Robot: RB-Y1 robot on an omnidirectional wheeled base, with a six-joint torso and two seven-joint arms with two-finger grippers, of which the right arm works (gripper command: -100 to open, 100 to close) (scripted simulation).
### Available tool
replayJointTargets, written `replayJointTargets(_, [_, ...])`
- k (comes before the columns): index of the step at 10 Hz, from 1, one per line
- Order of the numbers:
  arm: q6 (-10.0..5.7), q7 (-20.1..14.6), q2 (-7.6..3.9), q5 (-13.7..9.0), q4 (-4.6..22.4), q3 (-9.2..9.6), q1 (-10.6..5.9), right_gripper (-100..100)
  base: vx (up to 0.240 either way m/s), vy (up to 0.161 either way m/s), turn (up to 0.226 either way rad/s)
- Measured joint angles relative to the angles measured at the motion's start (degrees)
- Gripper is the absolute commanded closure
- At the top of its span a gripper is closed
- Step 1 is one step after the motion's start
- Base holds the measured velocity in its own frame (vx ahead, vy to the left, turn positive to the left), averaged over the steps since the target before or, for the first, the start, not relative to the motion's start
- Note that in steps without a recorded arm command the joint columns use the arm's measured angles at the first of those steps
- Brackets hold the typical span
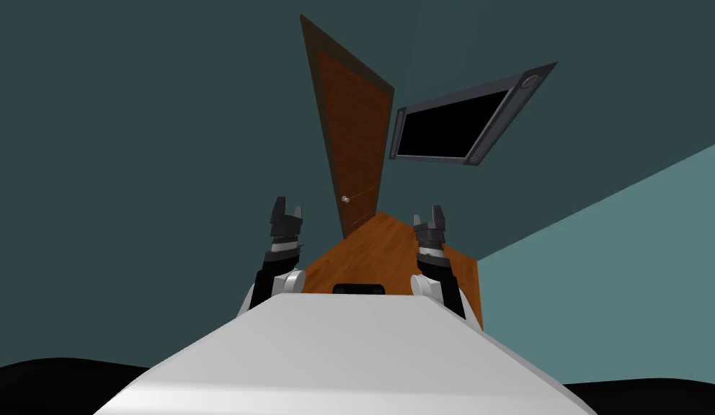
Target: Pull the door open
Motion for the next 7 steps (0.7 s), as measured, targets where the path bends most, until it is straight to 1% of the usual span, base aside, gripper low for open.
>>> replayJointTargets(1, [-0.86, 0.69, -0.46, 0.56, 1.19, 0.02, 0.06, -100, 0.092, 0.011, 0.089])
replayJointTargets(2, [-1.22, 1.73, -0.7, 1.02, 2.07, -0.05, -0.14, -100, 0.083, 0.013, 0.067])
replayJointTargets(4, [-1.74, 3.78, -1.12, 2.05, 4.27, -0.2, -1.06, -100, 0.098, 0.02, 0.075])
replayJointTargets(6, [-2.83, 5.86, -1.87, 3.12, 6.51, -0.45, -1.35, -100, 0.105, 0.006, 0.071])
replayJointTargets(7, [-3.52, 6.76, -2.16, 3.57, 8.05, -0.67, -1.86, -100, 0.08, -0.009, 0.062])
